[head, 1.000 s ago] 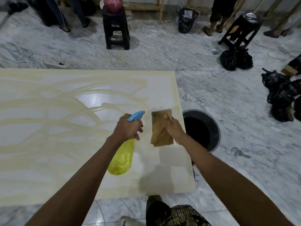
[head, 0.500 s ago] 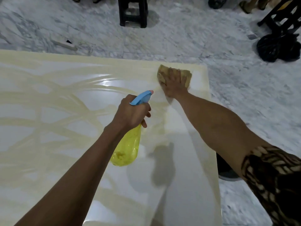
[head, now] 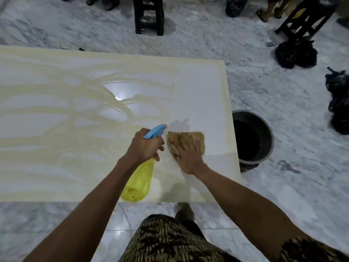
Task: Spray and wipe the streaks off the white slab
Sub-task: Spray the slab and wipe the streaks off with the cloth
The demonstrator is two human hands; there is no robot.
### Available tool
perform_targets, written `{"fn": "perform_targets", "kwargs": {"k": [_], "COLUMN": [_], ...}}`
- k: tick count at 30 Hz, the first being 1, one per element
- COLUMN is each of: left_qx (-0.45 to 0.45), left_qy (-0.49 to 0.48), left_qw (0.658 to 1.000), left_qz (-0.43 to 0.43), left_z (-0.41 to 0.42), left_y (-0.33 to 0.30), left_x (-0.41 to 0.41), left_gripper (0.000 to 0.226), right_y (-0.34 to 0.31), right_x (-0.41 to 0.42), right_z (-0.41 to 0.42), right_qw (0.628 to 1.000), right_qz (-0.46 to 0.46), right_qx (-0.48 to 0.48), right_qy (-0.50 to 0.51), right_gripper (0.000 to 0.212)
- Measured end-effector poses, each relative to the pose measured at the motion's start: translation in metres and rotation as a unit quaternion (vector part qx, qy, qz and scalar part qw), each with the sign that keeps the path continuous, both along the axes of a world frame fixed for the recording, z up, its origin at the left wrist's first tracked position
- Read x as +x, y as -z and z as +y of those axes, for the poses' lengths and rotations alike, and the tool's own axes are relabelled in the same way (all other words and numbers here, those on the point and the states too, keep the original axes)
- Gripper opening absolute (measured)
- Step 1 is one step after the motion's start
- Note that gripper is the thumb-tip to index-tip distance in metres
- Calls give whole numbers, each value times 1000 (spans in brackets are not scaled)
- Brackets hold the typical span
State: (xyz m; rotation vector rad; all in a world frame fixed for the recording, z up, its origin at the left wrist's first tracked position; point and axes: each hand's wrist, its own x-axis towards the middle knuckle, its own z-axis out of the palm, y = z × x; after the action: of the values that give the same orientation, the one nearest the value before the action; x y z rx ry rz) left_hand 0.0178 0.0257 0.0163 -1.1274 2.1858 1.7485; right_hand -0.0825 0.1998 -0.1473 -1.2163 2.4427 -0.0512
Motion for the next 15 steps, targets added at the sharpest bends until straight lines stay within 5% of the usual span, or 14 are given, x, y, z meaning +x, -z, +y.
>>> {"fn": "perform_targets", "kwargs": {"k": [5, 8, 12, 15], "left_qx": [6, -1, -5, -3], "left_qy": [4, 9, 8, 6], "left_qw": [1000, 1000, 1000, 999], "left_qz": [2, 8, 24, 34], "left_z": [29, 31, 12, -8], "left_y": [-15, -29, -55, -65], "left_x": [78, 99, 86, 60], "left_gripper": [32, 36, 43, 56], "right_y": [-17, -50, -121, -144], "right_x": [134, 145, 94, 33], "right_z": [46, 36, 5, -16], "right_qw": [997, 985, 915, 844], "right_qz": [-57, -155, -335, -371], "right_qx": [38, 79, -106, -197], "right_qy": [-20, 17, 197, 334], "right_gripper": [58, 54, 41, 44]}}
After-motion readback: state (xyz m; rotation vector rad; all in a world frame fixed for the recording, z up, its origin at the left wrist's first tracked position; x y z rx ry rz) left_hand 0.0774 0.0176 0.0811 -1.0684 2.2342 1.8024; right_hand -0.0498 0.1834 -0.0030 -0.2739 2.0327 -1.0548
